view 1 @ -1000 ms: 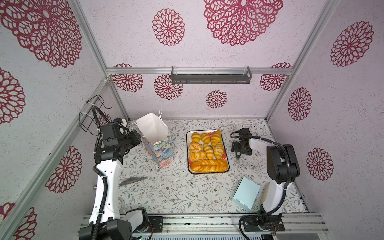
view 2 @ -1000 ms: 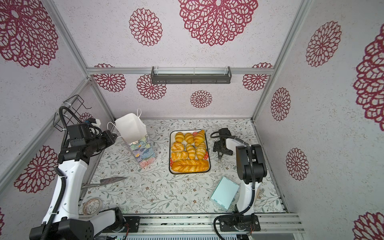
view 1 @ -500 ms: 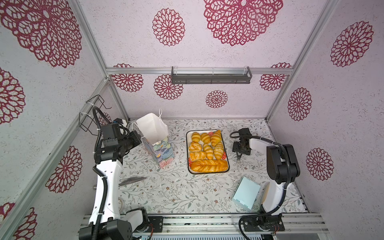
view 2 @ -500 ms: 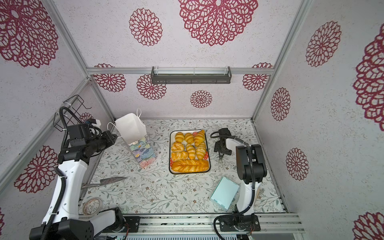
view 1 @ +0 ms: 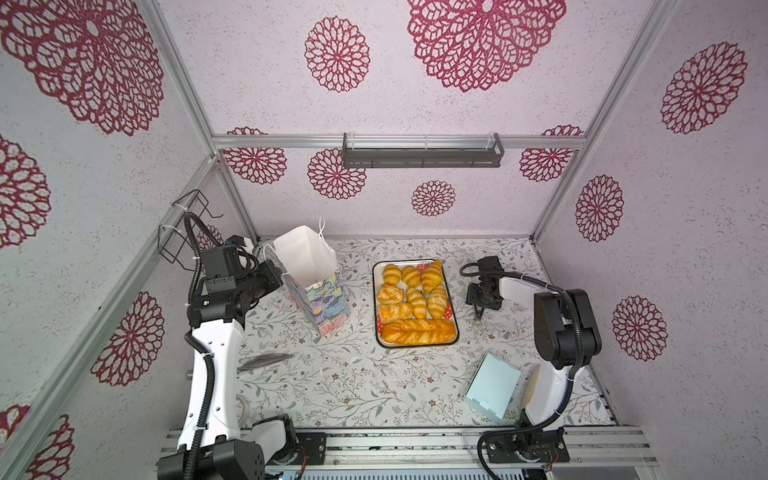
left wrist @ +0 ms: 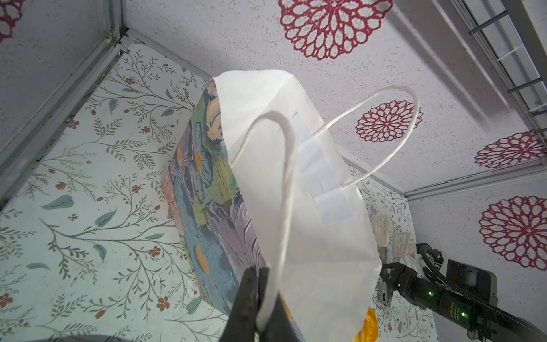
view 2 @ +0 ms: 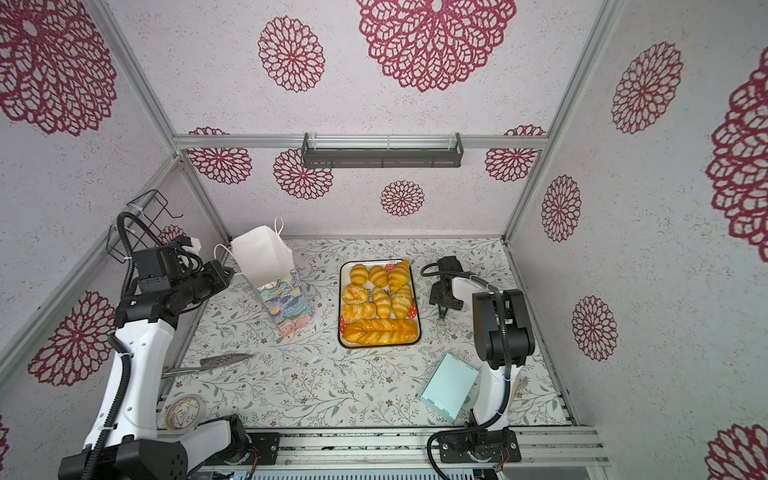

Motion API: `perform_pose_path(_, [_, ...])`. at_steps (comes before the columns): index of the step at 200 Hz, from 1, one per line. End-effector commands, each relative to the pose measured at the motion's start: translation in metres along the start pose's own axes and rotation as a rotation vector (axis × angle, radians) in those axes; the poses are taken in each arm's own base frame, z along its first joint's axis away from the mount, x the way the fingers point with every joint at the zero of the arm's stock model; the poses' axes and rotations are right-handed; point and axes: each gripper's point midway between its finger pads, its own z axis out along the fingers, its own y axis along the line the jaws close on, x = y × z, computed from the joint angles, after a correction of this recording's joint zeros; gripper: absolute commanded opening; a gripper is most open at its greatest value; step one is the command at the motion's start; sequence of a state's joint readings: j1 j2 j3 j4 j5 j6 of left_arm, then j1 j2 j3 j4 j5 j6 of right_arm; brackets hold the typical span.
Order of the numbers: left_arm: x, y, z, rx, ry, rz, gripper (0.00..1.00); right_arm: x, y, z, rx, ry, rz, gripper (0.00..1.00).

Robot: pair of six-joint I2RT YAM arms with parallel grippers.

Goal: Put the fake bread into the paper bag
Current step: 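Close the right gripper on the tongs handle and lift them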

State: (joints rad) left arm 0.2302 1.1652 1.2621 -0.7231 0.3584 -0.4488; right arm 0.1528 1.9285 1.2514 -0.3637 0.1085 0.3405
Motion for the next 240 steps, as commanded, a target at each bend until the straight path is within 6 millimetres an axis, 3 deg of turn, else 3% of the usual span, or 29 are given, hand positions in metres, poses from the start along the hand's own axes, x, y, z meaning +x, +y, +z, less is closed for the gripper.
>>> perform_pose_path(1, [-0.007, -0.005, -0.006, 0.016, -0.021, 0.004, 0.08, -0.014, -0.004, -0.026, 0.004, -0.059, 0.006, 0.63])
perform_pose_path(121, [-0.011, -0.007, -0.007, 0.021, -0.029, 0.006, 0.08, -0.012, -0.008, -0.039, 0.006, -0.08, 0.011, 0.57])
perform_pose_path(240, [-0.01, -0.007, -0.007, 0.019, -0.028, 0.007, 0.08, -0.017, -0.013, -0.07, 0.003, -0.14, 0.023, 0.52])
